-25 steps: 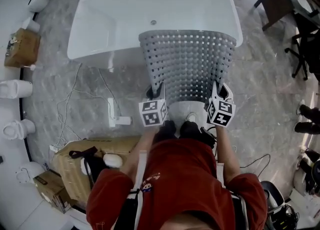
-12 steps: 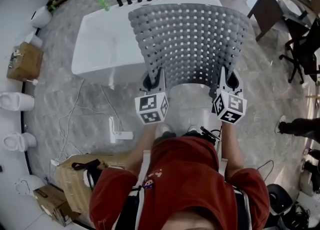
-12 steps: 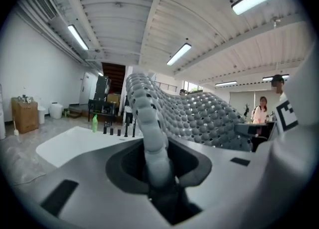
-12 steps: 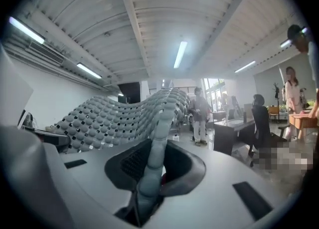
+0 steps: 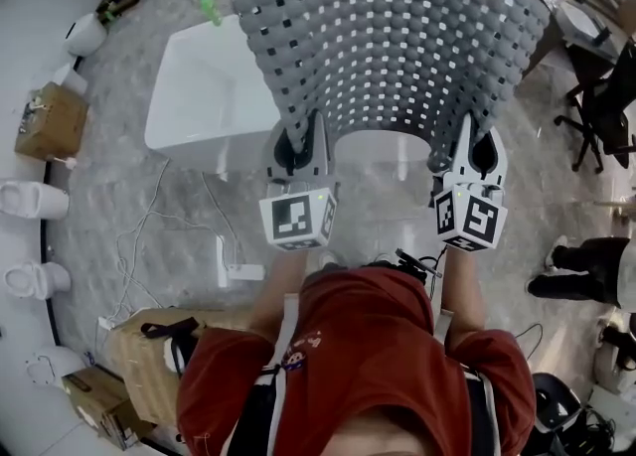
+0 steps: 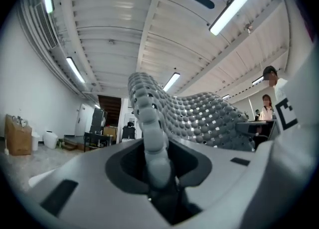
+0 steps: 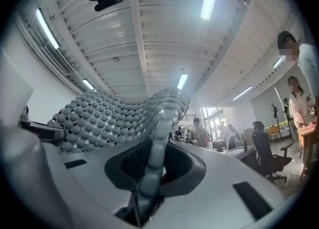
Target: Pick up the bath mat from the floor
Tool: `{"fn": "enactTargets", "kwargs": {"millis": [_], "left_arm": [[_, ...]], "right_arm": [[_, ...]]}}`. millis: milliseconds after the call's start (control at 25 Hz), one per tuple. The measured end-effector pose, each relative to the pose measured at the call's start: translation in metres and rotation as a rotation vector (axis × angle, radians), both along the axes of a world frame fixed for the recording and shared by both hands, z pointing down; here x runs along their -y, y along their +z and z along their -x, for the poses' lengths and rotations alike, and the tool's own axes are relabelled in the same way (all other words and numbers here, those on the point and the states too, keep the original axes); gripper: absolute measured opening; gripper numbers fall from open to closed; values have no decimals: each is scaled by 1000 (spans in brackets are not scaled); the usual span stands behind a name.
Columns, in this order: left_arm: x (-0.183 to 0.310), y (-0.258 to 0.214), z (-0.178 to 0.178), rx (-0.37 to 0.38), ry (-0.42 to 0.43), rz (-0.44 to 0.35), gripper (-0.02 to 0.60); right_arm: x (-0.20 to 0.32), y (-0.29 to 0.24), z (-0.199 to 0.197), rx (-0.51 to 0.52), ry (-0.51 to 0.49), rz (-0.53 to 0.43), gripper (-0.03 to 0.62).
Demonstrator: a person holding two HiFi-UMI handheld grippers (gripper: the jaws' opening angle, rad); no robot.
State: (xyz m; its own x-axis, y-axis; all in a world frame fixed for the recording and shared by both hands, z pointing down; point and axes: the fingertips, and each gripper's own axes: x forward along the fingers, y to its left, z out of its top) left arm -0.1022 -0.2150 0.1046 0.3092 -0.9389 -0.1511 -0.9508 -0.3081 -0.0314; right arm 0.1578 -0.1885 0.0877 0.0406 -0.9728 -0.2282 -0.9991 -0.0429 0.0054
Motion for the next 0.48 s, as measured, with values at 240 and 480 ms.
{"fn": "enactTargets", "kwargs": {"millis": [240, 480], "left_arm": [[-3, -11, 8, -4, -12, -28, 110], [-5, -13, 7, -9, -24, -27, 110]], "right_arm": [[0, -8, 5, 8, -9, -14, 77], [2, -11, 6, 11, -27, -11, 77]]}}
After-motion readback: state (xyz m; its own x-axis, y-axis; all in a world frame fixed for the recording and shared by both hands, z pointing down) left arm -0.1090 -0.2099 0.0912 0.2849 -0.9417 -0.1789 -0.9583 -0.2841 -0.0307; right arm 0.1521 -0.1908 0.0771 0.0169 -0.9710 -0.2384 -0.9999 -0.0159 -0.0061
